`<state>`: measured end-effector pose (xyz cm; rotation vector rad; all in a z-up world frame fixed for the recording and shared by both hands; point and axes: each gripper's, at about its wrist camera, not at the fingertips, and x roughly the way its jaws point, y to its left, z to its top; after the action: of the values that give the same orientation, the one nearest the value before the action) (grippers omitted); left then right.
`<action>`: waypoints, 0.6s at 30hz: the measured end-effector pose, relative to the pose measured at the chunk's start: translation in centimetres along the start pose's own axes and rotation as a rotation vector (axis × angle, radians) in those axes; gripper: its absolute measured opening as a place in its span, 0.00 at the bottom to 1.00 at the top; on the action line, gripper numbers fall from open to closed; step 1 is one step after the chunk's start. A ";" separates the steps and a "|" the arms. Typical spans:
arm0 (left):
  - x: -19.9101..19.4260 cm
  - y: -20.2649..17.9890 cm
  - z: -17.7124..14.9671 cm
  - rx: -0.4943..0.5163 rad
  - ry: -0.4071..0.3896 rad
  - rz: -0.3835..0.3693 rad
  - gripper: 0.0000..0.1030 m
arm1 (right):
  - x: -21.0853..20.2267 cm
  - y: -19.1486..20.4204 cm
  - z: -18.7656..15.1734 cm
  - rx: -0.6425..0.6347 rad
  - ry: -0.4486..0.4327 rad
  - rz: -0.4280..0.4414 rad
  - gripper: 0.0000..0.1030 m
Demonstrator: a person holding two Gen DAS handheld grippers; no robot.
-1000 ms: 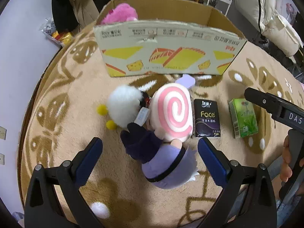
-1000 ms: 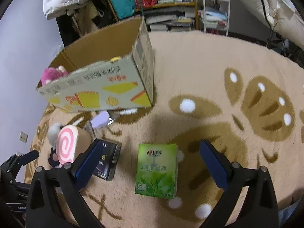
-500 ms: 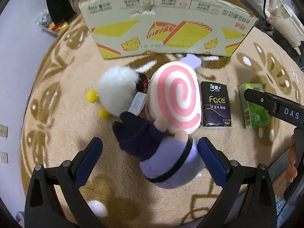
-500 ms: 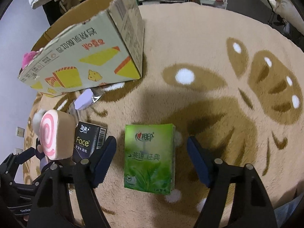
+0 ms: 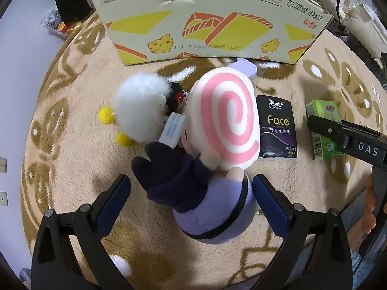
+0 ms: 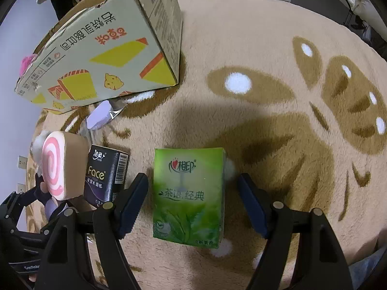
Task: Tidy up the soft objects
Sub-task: 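Lower the left tool onto the purple plush while the right tool reaches the green tissue pack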
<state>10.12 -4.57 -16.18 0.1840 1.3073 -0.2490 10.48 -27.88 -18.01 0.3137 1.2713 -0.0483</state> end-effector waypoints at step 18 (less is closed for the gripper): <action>-0.3 -0.5 -0.2 0.013 -0.017 0.021 0.87 | 1.0 0.8 -0.4 -0.020 0.011 -0.024 0.66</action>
<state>9.76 -4.99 -15.91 0.2062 1.2870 -0.2401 10.54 -26.91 -18.93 0.2815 1.2862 -0.0541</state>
